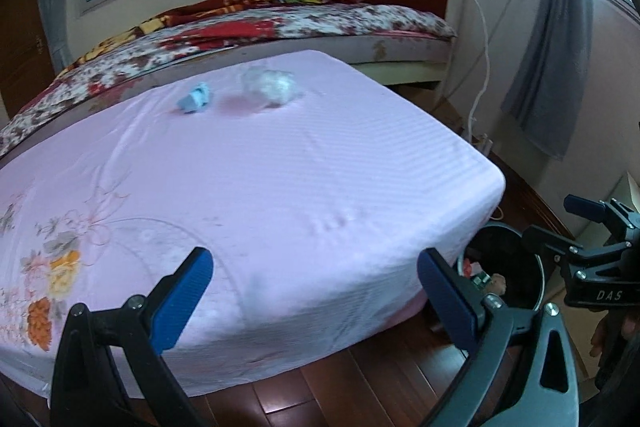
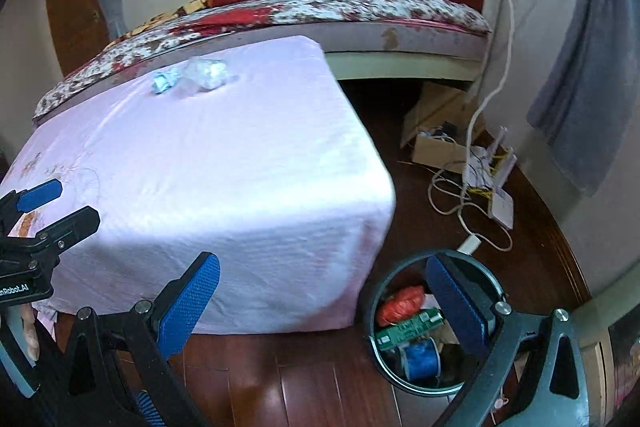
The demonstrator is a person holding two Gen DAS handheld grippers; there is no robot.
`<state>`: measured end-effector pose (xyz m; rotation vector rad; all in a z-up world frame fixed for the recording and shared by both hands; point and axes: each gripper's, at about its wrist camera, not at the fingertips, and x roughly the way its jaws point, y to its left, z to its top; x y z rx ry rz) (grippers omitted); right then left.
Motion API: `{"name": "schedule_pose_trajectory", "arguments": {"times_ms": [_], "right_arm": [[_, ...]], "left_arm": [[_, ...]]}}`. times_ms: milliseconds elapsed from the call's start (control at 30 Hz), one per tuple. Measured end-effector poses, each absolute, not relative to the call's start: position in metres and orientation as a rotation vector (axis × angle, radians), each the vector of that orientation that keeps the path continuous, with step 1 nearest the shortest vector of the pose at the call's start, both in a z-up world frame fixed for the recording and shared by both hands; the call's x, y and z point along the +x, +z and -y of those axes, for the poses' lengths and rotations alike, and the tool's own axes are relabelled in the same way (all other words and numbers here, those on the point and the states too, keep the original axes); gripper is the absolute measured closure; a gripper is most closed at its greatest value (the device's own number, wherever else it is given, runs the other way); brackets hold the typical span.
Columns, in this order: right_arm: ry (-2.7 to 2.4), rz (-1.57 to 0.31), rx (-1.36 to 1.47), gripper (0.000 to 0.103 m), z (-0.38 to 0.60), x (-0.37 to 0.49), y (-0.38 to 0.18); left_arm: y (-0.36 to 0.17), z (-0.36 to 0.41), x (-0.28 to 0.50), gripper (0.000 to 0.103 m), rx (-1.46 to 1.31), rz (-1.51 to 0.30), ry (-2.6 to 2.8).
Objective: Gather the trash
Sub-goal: 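Move both tools back over the bed toward the mask and plastic wrap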
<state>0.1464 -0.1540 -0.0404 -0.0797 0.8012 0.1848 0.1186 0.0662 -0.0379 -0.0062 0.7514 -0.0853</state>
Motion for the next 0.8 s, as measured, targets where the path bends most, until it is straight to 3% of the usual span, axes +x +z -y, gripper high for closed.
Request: {"name": "schedule_pose_trajectory", "arguments": {"times_ms": [400, 800], "right_arm": [[0.305, -0.762, -0.113, 0.000, 0.094, 0.167, -0.032], [0.401, -0.755, -0.154, 0.000, 0.018, 0.251, -0.019]], "left_arm": [[-0.028, -0.123, 0.129, 0.001, -0.011, -0.716, 0.028], [-0.021, -0.178, 0.193, 0.002, -0.022, -0.720, 0.088]]}}
